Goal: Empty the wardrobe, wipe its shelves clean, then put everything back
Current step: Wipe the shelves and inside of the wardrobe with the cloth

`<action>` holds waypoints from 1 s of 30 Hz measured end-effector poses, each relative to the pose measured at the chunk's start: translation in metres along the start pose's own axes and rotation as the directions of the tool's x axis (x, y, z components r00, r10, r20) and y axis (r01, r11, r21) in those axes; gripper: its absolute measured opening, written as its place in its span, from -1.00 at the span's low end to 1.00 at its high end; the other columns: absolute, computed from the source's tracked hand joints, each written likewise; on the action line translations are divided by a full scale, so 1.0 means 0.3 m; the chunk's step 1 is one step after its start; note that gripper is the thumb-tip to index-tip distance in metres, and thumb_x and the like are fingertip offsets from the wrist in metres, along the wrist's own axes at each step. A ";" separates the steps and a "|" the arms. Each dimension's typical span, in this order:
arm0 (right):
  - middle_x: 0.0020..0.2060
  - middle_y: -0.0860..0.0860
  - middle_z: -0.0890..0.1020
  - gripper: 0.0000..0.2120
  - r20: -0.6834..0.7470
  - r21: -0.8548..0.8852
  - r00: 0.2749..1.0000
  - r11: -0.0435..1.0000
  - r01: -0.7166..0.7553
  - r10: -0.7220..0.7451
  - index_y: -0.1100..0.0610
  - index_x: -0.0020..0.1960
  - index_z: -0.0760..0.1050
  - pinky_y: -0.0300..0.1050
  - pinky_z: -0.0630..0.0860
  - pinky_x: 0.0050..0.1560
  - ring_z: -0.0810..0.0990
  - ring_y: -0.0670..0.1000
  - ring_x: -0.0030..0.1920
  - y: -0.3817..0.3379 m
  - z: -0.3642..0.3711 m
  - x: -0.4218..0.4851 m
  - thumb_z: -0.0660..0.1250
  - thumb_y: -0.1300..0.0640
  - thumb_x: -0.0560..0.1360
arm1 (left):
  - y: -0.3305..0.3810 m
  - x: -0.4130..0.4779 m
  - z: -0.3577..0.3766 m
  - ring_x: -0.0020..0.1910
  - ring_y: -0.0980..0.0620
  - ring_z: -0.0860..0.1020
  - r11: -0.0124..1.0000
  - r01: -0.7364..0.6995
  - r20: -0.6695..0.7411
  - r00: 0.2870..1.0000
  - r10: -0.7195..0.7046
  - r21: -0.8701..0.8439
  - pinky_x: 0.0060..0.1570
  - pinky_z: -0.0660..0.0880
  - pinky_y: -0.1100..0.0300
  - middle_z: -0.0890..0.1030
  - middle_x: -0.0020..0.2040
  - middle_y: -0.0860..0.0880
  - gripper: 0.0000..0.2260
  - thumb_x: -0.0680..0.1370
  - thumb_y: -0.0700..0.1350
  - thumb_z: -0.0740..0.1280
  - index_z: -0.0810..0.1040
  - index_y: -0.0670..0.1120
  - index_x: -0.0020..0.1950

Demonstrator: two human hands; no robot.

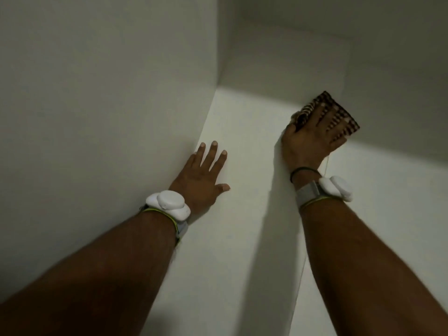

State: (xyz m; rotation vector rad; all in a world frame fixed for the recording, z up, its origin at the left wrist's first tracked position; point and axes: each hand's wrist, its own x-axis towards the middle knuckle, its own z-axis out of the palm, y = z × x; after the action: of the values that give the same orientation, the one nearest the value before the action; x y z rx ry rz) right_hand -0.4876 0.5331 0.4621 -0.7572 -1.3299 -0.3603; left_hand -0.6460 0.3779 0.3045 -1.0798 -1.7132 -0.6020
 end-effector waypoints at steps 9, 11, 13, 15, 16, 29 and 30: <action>0.62 0.07 0.10 -0.32 0.190 0.201 0.787 0.808 0.554 -0.587 0.01 0.64 0.10 0.32 -0.23 0.54 -0.06 0.25 0.61 -0.441 0.078 -0.278 0.15 -0.13 0.57 | -0.020 -0.011 0.008 0.58 -0.37 0.08 0.995 -0.089 0.029 0.995 0.090 -0.047 0.56 0.00 -0.20 0.15 0.59 -0.32 0.08 0.43 0.58 -0.22 0.12 -0.25 0.61; 0.63 0.05 0.04 -0.32 0.259 0.197 0.722 0.767 0.611 -0.642 -0.02 0.64 0.05 0.29 -0.27 0.53 -0.11 0.22 0.62 -0.411 0.066 -0.242 0.14 -0.15 0.58 | -0.023 -0.004 0.010 0.60 -0.33 -0.04 0.997 -0.077 0.070 0.994 0.078 -0.009 0.57 -0.04 -0.19 0.05 0.62 -0.28 0.06 0.43 0.59 -0.14 0.03 -0.21 0.63; 0.64 0.02 0.02 -0.33 0.306 0.181 0.606 0.670 0.720 -0.734 -0.06 0.65 0.02 0.28 -0.24 0.55 -0.13 0.19 0.62 -0.311 0.040 -0.186 0.12 -0.16 0.60 | -0.020 -0.009 0.005 0.61 -0.28 -0.19 0.997 -0.073 0.073 0.995 0.072 0.017 0.58 -0.11 -0.15 -0.14 0.64 -0.21 0.04 0.42 0.57 -0.07 -0.11 -0.15 0.65; 0.64 0.01 0.04 -0.34 0.283 0.160 0.595 0.649 0.744 -0.752 -0.06 0.64 0.02 0.29 -0.18 0.56 -0.11 0.19 0.62 -0.161 0.004 -0.149 0.12 -0.14 0.60 | -0.013 -0.024 -0.001 0.61 -0.23 -0.23 0.998 -0.065 0.055 0.996 0.064 0.008 0.58 -0.15 -0.10 -0.23 0.64 -0.18 0.02 0.42 0.56 -0.08 -0.16 -0.10 0.66; 0.63 0.02 0.05 -0.33 0.249 0.143 0.649 0.691 0.709 -0.718 -0.05 0.64 0.03 0.30 -0.15 0.56 -0.09 0.20 0.62 -0.070 -0.014 -0.143 0.14 -0.12 0.59 | -0.012 -0.037 0.000 0.61 -0.21 -0.22 0.999 -0.051 0.051 0.997 0.051 -0.003 0.58 -0.13 -0.08 -0.23 0.64 -0.16 0.00 0.43 0.54 -0.10 -0.15 -0.09 0.66; 0.59 0.23 0.13 -0.35 0.143 0.167 0.888 0.895 0.414 -0.438 0.15 0.62 0.12 0.42 -0.09 0.51 -0.01 0.37 0.58 -0.112 0.003 -0.427 0.18 0.04 0.57 | 0.064 -0.245 0.102 0.60 -0.19 -0.28 0.997 0.079 0.075 0.994 -0.079 0.003 0.58 -0.16 -0.13 -0.29 0.63 -0.18 0.03 0.46 0.57 -0.10 -0.19 -0.16 0.64; 0.60 0.20 0.15 -0.33 0.164 0.209 0.830 0.841 0.498 -0.533 0.12 0.62 0.17 0.39 -0.11 0.52 0.00 0.34 0.59 -0.181 0.014 -0.452 0.19 0.02 0.53 | 0.063 -0.247 0.099 0.61 -0.19 -0.26 0.997 0.082 0.088 0.993 -0.083 0.013 0.58 -0.14 -0.12 -0.24 0.63 -0.19 0.03 0.45 0.57 -0.17 -0.15 -0.17 0.65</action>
State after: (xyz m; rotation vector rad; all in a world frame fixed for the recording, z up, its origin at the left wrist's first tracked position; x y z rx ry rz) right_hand -0.5566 0.4729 0.3483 -0.2904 -1.7500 -0.6077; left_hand -0.6346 0.3820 0.2234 -1.0467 -1.8429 -0.6051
